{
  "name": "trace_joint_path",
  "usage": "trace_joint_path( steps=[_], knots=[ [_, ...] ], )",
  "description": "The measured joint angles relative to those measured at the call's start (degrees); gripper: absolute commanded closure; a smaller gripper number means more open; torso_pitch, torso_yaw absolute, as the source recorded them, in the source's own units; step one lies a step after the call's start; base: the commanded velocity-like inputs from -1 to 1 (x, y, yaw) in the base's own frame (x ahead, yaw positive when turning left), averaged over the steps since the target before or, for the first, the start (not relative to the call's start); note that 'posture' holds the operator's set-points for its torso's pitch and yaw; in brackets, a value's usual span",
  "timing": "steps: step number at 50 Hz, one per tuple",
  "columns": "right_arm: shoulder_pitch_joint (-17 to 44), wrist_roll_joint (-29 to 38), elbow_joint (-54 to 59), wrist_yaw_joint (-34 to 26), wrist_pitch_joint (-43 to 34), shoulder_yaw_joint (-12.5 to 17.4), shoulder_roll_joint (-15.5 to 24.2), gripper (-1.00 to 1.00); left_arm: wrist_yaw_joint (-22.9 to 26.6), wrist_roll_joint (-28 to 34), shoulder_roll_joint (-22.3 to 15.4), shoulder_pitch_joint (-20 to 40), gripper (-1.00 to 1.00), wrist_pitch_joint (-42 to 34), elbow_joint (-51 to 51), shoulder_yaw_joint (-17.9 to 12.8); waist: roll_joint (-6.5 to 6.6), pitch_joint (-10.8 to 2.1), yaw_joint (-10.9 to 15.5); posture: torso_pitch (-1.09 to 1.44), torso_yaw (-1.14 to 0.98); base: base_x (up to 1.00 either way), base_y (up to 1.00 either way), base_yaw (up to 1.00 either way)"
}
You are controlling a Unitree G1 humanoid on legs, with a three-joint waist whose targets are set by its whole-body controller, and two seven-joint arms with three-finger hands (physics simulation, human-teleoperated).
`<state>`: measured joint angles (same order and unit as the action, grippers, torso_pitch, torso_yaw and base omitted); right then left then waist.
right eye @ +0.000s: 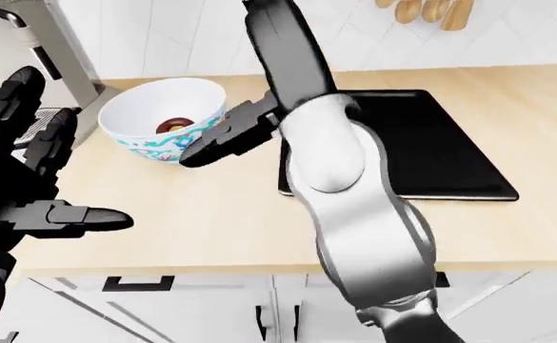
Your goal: Pick up the bowl with donut and place it on the tray. Pick up the cupcake and place it on the tray.
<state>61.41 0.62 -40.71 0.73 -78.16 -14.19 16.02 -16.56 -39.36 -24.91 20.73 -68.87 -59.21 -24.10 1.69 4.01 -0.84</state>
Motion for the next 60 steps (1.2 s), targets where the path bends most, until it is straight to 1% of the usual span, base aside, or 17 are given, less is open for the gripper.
trace_joint_path(
  steps=[3, 4, 7, 10, 13, 16, 19, 25, 30, 37, 41, 49, 53, 60],
  knots=[
    [4.0, 10.0, 5.8, -6.9, 2.4, -3.7, -3.1, -1.0, 0.4, 0.2, 0.4, 0.9, -1.0, -0.6, 0.1, -0.5, 0.47, 0.3, -0.2, 0.0, 0.0, 0.0, 0.0, 0.0],
    [4.8, 13.6, 8.3, -9.4, 4.1, -4.1, -4.6, -1.0, 0.6, 0.3, 0.5, 1.3, -1.0, -1.0, 0.1, -0.8, 0.58, 0.29, -0.3, 0.0, 0.0, 0.0, 0.0, 0.0],
    [5.3, 24.6, 14.8, -17.1, 9.8, -3.8, -9.8, -1.0, 1.4, 1.2, 0.8, 1.7, -1.0, -1.2, -0.1, -1.2, 0.97, 0.29, -0.5, 0.0, 0.0, 0.0, 0.0, 0.0],
    [4.2, 36.0, 20.8, -24.6, 17.6, -2.7, -15.1, -1.0, 2.4, 2.0, 1.2, 1.4, -1.0, -1.2, -0.2, -1.4, 1.41, 0.27, -0.6, 0.0, 0.0, 0.0, 0.0, 0.0],
    [3.6, 45.2, 26.7, -30.5, 26.6, 0.1, -20.2, -1.0, 3.0, 2.4, 1.3, 1.5, -1.0, -1.4, -0.1, -1.9, 1.84, 0.42, -0.7, 0.0, 0.0, 0.0, 0.0, 0.0],
    [3.9, 51.4, 32.3, -33.5, 34.5, 2.9, -23.7, -1.0, 3.3, 2.5, 1.3, 1.6, -1.0, -1.6, 0.0, -2.3, 2.2, 0.36, -0.7, 0.0, 0.0, 0.0, 0.0, 0.0],
    [4.7, 54.8, 36.3, -34.9, 39.6, 4.3, -25.7, -1.0, 3.8, 2.8, 1.5, 1.5, -1.0, -1.5, 0.0, -2.5, 2.43, 0.29, -0.8, 0.0, 0.0, 0.0, 0.0, 0.0],
    [7.8, 57.0, 44.6, -34.8, 46.1, 5.7, -27.4, -1.0, 5.4, 4.3, 2.0, 0.5, -1.0, -0.3, 0.9, -2.3, 2.59, -0.02, -0.8, 0.0, 0.0, 0.0, 0.0, 0.0],
    [7.6, 57.5, 48.4, -34.7, 49.0, 5.4, -28.3, -1.0, 6.4, 5.5, 2.3, 0.5, -1.0, 0.2, 1.2, -2.7, 2.46, -0.1, -0.6, 0.0, 0.0, 0.0, 0.0, 0.0],
    [9.9, 57.4, 56.5, -34.2, 52.6, 5.5, -29.5, -1.0, 7.1, 5.8, 2.5, 0.9, -1.0, -0.3, 0.8, -3.3, 2.51, -0.28, -0.7, 0.0, 0.0, 0.0, 0.0, 0.0],
    [13.0, 56.7, 62.3, -31.9, 55.2, 5.8, -29.9, -1.0, 7.2, 5.7, 2.5, 1.2, -1.0, -0.6, 1.0, -3.3, 2.58, -0.49, -0.7, 0.0, 0.0, 0.0, 0.0, 0.0],
    [18.0, 55.1, 74.1, -27.4, 58.8, 6.2, -30.3, -1.0, 7.3, 4.9, 1.9, 1.5, -1.0, -0.9, 1.1, -4.6, 2.66, -0.82, -0.7, 0.0, 0.0, 0.0, 0.0, 0.0],
    [20.6, 54.1, 80.8, -25.3, 60.5, 6.7, -29.9, -1.0, 7.4, 5.0, 2.0, 0.5, -1.0, 0.1, 1.4, -4.4, 2.71, -0.87, -0.8, 0.0, 0.0, 0.0, 0.0, 0.0],
    [21.8, 53.2, 87.4, -22.6, 62.6, 6.8, -29.0, -1.0, 7.8, 5.0, 1.7, -0.1, -1.0, 0.8, 1.7, -5.1, 2.67, -0.87, -0.9, 0.0, 0.0, 0.0, 0.0, 0.0]
  ],
)
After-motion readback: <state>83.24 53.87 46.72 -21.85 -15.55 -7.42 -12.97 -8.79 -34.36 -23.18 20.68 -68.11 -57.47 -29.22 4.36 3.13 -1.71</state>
